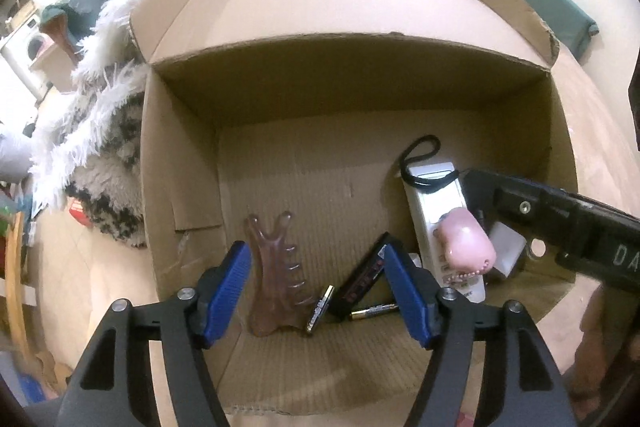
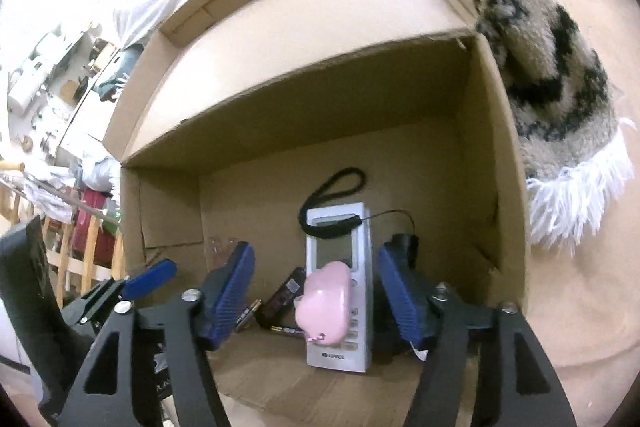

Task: Organize rigid objects
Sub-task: 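Carry the battery and black cylinder into the box and open both grippers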

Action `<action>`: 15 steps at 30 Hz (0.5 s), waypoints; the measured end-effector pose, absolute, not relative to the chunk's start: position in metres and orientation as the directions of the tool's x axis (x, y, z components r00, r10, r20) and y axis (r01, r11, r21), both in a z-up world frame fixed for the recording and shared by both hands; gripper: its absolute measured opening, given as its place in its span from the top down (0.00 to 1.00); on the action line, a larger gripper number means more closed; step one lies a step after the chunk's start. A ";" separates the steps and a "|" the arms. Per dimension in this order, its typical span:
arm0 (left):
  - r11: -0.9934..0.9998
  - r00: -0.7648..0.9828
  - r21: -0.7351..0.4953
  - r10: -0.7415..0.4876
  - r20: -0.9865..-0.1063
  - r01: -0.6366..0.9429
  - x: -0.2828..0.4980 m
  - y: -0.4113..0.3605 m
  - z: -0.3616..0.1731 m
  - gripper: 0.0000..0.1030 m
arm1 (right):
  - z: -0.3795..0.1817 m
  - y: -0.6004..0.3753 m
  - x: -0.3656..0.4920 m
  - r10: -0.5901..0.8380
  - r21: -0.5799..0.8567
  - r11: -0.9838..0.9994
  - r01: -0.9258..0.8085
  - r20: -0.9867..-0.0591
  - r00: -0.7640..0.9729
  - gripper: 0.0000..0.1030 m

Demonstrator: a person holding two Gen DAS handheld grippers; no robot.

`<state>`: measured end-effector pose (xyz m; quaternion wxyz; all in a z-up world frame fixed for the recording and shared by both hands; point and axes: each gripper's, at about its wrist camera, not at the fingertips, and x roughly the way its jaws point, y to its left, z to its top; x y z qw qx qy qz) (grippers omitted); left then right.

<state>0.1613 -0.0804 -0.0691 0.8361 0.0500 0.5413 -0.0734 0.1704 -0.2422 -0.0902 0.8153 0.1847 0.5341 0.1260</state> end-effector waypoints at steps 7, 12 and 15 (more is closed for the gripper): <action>0.983 0.398 0.020 -0.054 -0.916 0.180 0.162 -0.082 -0.070 0.36 | -0.092 -0.239 0.173 0.403 0.433 0.901 -0.012 -0.827 0.392 0.30; 0.984 0.398 0.026 -0.047 -0.916 0.176 0.164 -0.080 -0.070 0.36 | -0.091 -0.239 0.175 0.400 0.430 0.903 -0.013 -0.829 0.390 0.30; 0.987 0.385 0.016 -0.048 -0.921 0.162 0.165 -0.079 -0.069 0.36 | -0.091 -0.239 0.175 0.401 0.431 0.902 -0.011 -0.830 0.388 0.30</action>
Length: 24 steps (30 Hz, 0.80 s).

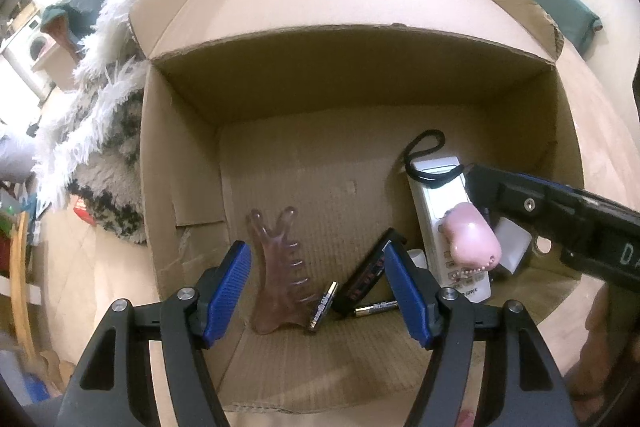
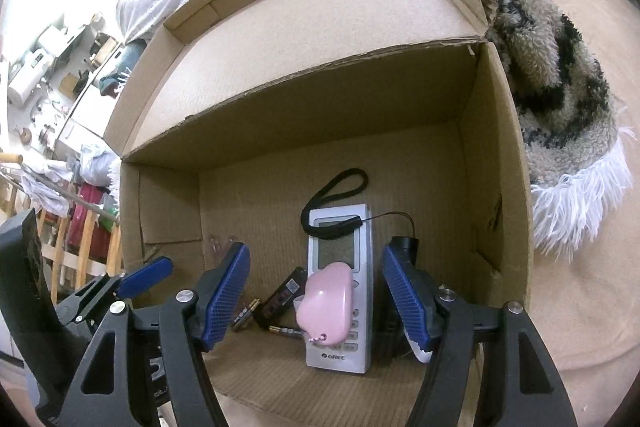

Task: Organize rigid objects
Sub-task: 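Carry the battery and black cylinder into the box and open both grippers, then withdraw both open grippers from the box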

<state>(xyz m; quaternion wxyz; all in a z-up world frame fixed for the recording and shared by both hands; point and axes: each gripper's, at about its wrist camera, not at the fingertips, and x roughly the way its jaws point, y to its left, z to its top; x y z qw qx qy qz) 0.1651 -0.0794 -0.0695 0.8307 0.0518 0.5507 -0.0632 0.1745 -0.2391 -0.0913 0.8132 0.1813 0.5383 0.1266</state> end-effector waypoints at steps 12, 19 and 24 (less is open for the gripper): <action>0.996 0.352 -0.054 -0.073 -0.933 0.064 0.156 -0.052 -0.055 0.36 | -0.091 -0.241 0.162 0.359 0.405 0.913 0.038 -0.846 0.395 0.29; 0.998 0.387 -0.055 -0.063 -0.920 0.034 0.131 -0.034 -0.023 0.36 | -0.070 -0.248 0.134 0.335 0.402 0.914 0.058 -0.828 0.449 0.29; 0.999 0.411 -0.034 -0.037 -0.911 0.014 0.108 -0.021 -0.011 0.36 | -0.061 -0.253 0.101 0.378 0.457 0.885 0.089 -0.817 0.436 0.29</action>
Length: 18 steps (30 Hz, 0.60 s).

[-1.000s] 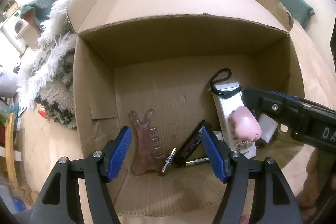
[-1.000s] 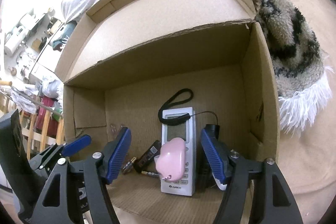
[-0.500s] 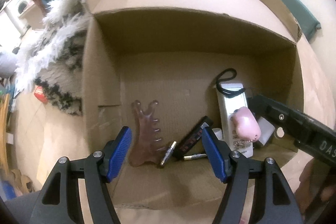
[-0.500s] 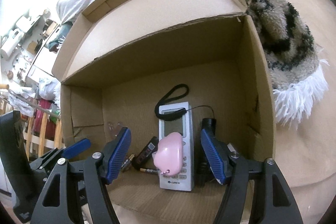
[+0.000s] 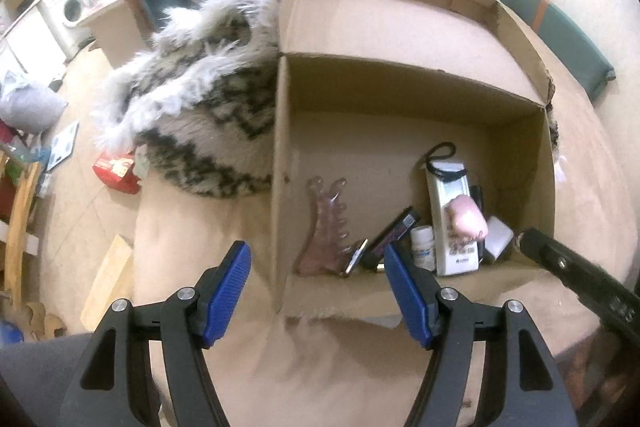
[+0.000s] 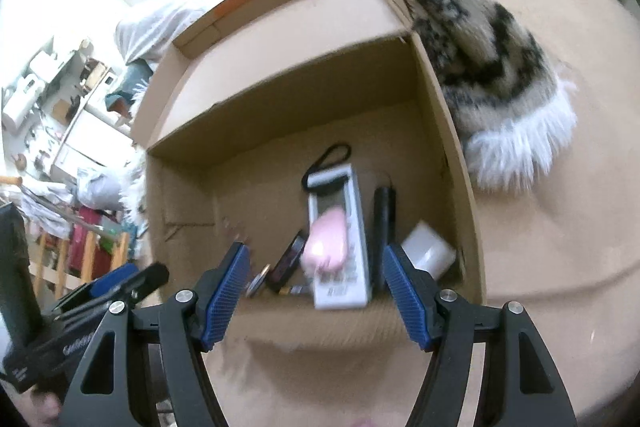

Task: Organize rigid objects
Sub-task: 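Withdraw both open grippers from the box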

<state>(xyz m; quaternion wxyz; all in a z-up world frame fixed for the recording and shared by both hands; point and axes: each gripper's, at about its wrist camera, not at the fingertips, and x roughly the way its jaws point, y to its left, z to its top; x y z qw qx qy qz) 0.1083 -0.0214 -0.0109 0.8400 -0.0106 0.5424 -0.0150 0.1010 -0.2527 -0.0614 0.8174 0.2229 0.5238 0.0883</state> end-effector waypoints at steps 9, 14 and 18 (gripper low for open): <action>0.999 0.379 -0.050 -0.041 -0.925 -0.012 0.084 -0.006 -0.025 0.36 | -0.062 -0.251 0.039 0.361 0.447 0.874 0.189 -0.859 0.362 0.29; 1.000 0.385 -0.004 -0.002 -0.923 -0.005 0.077 -0.005 -0.030 0.36 | -0.081 -0.257 0.008 0.418 0.499 0.822 0.275 -0.856 0.303 0.29; 0.999 0.370 -0.035 -0.023 -0.929 -0.024 0.078 -0.002 -0.034 0.36 | -0.107 -0.262 -0.011 0.400 0.458 0.807 0.373 -0.889 0.225 0.29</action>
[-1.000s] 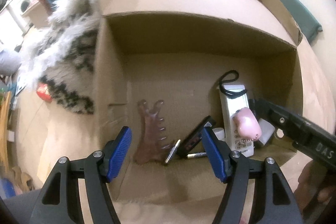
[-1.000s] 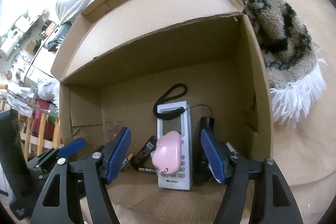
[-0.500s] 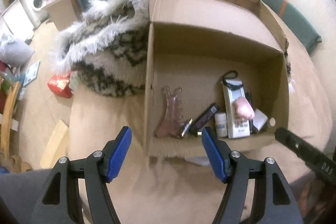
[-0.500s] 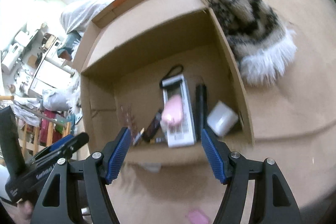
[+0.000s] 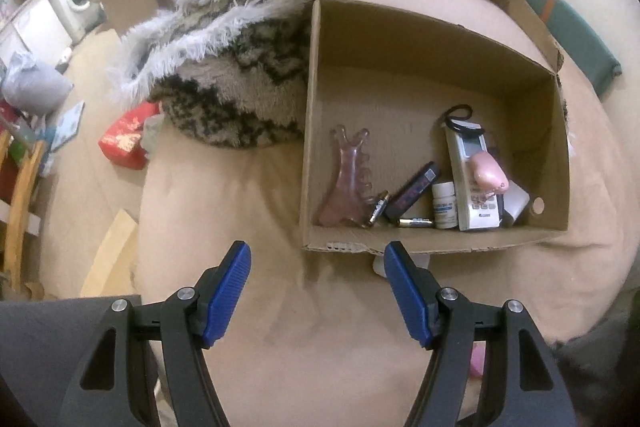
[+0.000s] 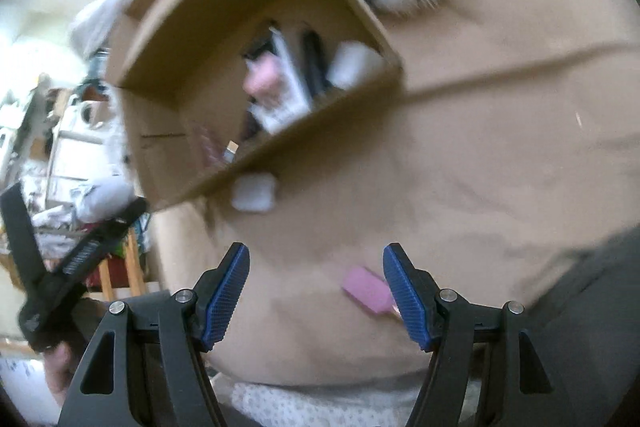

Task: Organize rigid objects
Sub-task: 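Withdraw both open grippers from the box, then grasp the pink USB stick with the gold tip with the right gripper, then grasp the white earbud case with the left gripper while the right holds the pink stick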

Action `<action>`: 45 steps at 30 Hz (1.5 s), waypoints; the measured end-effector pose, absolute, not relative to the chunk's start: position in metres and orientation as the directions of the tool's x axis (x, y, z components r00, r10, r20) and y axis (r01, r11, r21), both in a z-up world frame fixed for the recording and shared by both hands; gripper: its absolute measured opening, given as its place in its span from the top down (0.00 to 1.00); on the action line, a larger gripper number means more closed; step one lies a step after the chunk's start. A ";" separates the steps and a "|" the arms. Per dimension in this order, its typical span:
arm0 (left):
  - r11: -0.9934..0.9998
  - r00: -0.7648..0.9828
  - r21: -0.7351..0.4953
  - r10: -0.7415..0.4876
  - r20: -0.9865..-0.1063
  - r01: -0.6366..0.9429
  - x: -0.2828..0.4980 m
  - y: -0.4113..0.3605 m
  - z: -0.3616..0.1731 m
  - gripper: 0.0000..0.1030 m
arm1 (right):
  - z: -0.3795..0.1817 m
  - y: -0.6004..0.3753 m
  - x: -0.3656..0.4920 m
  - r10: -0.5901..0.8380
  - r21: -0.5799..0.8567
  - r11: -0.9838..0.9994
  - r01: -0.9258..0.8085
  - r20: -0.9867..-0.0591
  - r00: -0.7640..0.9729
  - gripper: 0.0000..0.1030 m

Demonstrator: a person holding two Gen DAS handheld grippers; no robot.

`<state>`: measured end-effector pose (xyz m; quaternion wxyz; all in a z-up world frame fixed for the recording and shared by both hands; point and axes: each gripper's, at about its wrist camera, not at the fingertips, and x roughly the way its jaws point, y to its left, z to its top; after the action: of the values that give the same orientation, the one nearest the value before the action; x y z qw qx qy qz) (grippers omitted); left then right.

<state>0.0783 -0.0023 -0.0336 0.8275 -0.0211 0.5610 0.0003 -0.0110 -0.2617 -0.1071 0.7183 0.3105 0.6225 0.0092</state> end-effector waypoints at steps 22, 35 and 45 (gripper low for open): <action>1.000 0.349 -0.008 -0.007 -0.937 -0.001 0.076 -0.011 -0.041 0.36 | -0.171 -0.207 -0.035 0.069 0.140 0.776 0.615 -0.988 0.138 0.36; 0.996 0.289 0.033 0.006 -0.957 0.087 0.075 -0.035 -0.072 0.36 | -0.135 -0.215 -0.005 0.274 0.358 0.857 0.370 -0.926 0.260 0.37; 0.971 0.213 0.092 0.044 -0.976 0.222 0.096 -0.085 -0.120 0.36 | -0.166 -0.249 -0.006 0.280 0.363 0.789 0.495 -0.931 0.235 0.36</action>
<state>0.0962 -0.0851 -0.1203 0.7716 0.1063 0.6245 -0.0578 -0.0059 -0.2493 -0.1657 0.7196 0.3157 0.6139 -0.0747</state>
